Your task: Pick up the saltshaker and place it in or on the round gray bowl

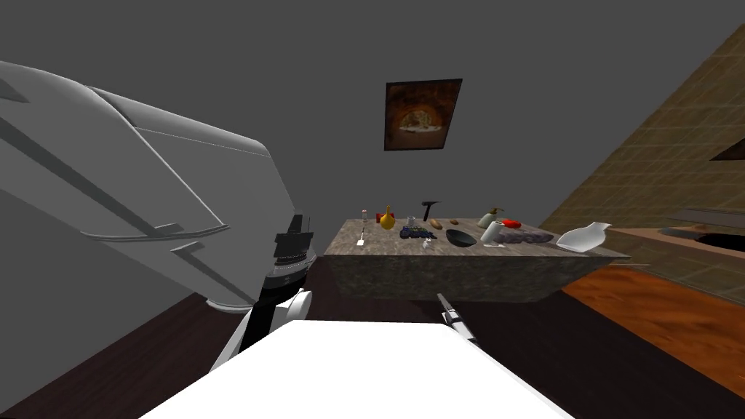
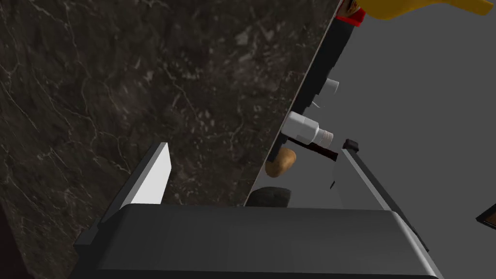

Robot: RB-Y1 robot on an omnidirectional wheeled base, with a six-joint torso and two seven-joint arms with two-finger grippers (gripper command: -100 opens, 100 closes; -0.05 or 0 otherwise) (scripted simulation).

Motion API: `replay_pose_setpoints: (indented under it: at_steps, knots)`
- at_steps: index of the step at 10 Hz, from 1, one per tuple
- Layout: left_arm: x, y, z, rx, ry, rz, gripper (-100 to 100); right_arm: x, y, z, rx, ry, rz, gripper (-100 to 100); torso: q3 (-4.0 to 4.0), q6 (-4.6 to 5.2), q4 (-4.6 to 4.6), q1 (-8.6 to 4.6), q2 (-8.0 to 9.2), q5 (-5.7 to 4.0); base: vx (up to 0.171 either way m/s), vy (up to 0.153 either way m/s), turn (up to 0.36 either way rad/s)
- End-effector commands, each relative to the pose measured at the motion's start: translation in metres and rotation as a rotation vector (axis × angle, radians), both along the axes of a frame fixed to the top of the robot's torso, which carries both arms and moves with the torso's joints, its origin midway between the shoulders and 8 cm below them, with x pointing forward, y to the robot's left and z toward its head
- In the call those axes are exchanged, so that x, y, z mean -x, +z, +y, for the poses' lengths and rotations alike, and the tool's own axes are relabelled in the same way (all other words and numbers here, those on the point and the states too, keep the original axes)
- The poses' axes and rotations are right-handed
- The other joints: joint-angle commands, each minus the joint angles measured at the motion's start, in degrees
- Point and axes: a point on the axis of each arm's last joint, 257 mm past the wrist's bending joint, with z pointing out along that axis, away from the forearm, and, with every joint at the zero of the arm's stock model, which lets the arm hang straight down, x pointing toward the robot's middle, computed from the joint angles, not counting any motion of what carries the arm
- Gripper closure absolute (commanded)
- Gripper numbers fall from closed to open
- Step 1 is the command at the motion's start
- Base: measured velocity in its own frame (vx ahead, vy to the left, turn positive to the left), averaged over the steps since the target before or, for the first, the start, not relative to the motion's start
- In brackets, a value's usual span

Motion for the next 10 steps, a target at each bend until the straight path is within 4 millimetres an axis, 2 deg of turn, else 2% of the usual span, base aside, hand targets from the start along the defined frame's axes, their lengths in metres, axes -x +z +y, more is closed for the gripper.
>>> replay_pose_setpoints:
  at_steps: [1, 2, 3, 4, 5, 6, 7, 8, 9, 10]
  knots:
    - [0.000, 0.000, 0.000, 0.000, 0.000, 0.000, 0, 0.027, -0.027, -0.017, 0.029, -0.011, 0.092, -100, 0.00, 0.00, 0.00, 0.00, 0.00, 0.00, -0.027, 0.090, 0.209]
    - [0.000, 0.000, 0.000, 0.000, 0.000, 0.000, 0, 0.036, -0.037, -0.022, 0.030, -0.020, 0.118, -100, 0.01, -0.05, 0.01, -0.01, 0.01, 0.00, -0.028, 0.078, 0.107]
    - [0.000, 0.000, 0.000, 0.000, 0.000, 0.000, 0, 0.065, -0.060, -0.040, 0.058, -0.037, 0.208, -100, 0.01, -0.01, 0.01, -0.05, 0.02, -0.02, -0.028, 0.102, 0.204]
    - [0.000, 0.000, 0.000, 0.000, 0.000, 0.000, 0, 0.068, -0.063, -0.042, 0.058, -0.040, 0.216, -100, 0.03, -0.03, 0.01, 0.04, 0.05, 0.00, -0.020, 0.098, 0.123]
    - [0.000, 0.000, 0.000, 0.000, 0.000, 0.000, 0, 0.097, -0.080, -0.061, 0.086, -0.056, 0.298, -100, 0.01, -0.03, 0.01, 0.02, 0.02, 0.01, -0.019, 0.117, 0.314]
    - [0.000, 0.000, 0.000, 0.000, 0.000, 0.000, 0, 0.102, -0.084, -0.063, 0.087, -0.060, 0.311, -100, 0.01, -0.05, 0.01, 0.06, 0.01, 0.02, -0.003, 0.079, 0.123]
    - [0.000, 0.000, 0.000, 0.000, 0.000, 0.000, 0, 0.134, -0.099, -0.085, 0.118, -0.080, 0.395, -100, -0.01, -0.01, 0.00, -0.04, -0.03, -0.01, 0.006, 0.109, 0.235]
    - [0.000, 0.000, 0.000, 0.000, 0.000, 0.000, 0, 0.138, -0.102, -0.087, 0.118, -0.083, 0.404, -100, -0.03, -0.05, 0.00, 0.04, -0.06, 0.01, 0.003, 0.087, 0.127]
    - [0.000, 0.000, 0.000, 0.000, 0.000, 0.000, 0, 0.161, -0.107, -0.106, 0.149, -0.096, 0.465, -100, -0.03, -0.01, -0.01, -0.02, -0.06, 0.00, -0.001, 0.089, 0.285]
    - [0.000, 0.000, 0.000, 0.000, 0.000, 0.000, 0, 0.174, -0.114, -0.111, 0.151, -0.107, 0.493, -100, -0.02, -0.05, 0.00, -0.04, -0.05, 0.00, 0.002, 0.069, 0.136]
